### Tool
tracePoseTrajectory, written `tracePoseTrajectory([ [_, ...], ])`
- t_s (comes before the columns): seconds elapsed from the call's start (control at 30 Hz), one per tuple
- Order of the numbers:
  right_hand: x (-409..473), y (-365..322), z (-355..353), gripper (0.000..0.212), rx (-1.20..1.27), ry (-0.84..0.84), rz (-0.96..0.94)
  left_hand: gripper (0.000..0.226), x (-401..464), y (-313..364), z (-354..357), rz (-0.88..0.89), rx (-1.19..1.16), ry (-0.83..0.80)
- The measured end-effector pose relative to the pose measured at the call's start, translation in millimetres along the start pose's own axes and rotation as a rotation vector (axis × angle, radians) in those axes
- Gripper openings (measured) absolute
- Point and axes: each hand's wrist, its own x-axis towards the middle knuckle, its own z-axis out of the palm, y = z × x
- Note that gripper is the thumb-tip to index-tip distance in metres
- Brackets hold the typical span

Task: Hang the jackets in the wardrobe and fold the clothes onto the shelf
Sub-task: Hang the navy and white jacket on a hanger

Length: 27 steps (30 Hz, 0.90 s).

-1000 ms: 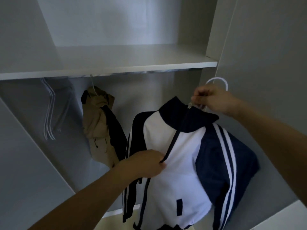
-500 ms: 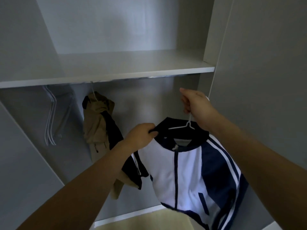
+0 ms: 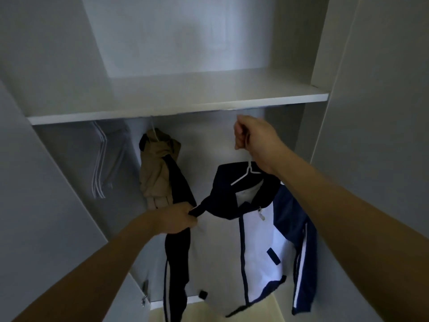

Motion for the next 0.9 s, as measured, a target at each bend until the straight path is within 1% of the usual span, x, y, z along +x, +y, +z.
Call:
tracePoseTrajectory([
  [0.03, 5, 6, 8, 0.033, -0.12, 0.015, 0.001, 0.043, -4, -3, 3, -0.01, -0.114, 0.096],
  [0.07, 9, 13, 15, 0.027, -0.22, 0.013, 0.0, 0.04, -7, -4, 8, -0.015, -0.219, 0.18],
  [0.13, 16, 31, 27, 0.014, -0.335, -0.071, 0.013, 0.035, -9, -5, 17, -0.015, -0.368, 0.278],
  [0.17, 20, 42, 32, 0.011, -0.381, -0.12, 0.028, 0.038, -7, -6, 23, -0.019, -0.39, 0.31],
  [0.23, 31, 59, 38, 0.02, -0.428, -0.159, 0.06, 0.046, 1, -6, 34, -0.044, -0.43, 0.384],
  [0.33, 52, 71, 47, 0.03, -0.378, -0.157, 0.14, 0.057, 25, -2, 43, -0.166, -0.51, 0.532],
  [0.4, 73, 77, 53, 0.032, -0.387, -0.16, 0.174, 0.047, 46, 3, 44, -0.238, -0.484, 0.525],
  [0.43, 85, 81, 56, 0.031, -0.397, -0.158, 0.172, 0.043, 58, 7, 45, -0.246, -0.506, 0.527],
  [0.53, 123, 94, 66, 0.029, -0.452, -0.149, 0.167, 0.043, 95, 15, 45, -0.198, -0.608, 0.551],
  [0.63, 159, 104, 77, 0.031, -0.498, -0.16, 0.126, 0.045, 133, 13, 38, -0.154, -0.74, 0.645],
  [0.7, 179, 110, 85, 0.031, -0.535, -0.195, 0.083, 0.041, 159, 8, 28, -0.18, -0.793, 0.703],
  [0.8, 206, 121, 96, 0.033, -0.587, -0.265, 0.023, 0.034, 190, 2, 6, -0.225, -0.742, 0.833],
  [0.87, 219, 129, 100, 0.035, -0.657, -0.285, -0.026, 0.021, 209, -4, -7, -0.223, -0.731, 0.916],
  [0.9, 225, 133, 102, 0.036, -0.694, -0.284, -0.051, 0.02, 217, -7, -14, -0.22, -0.729, 0.952],
])
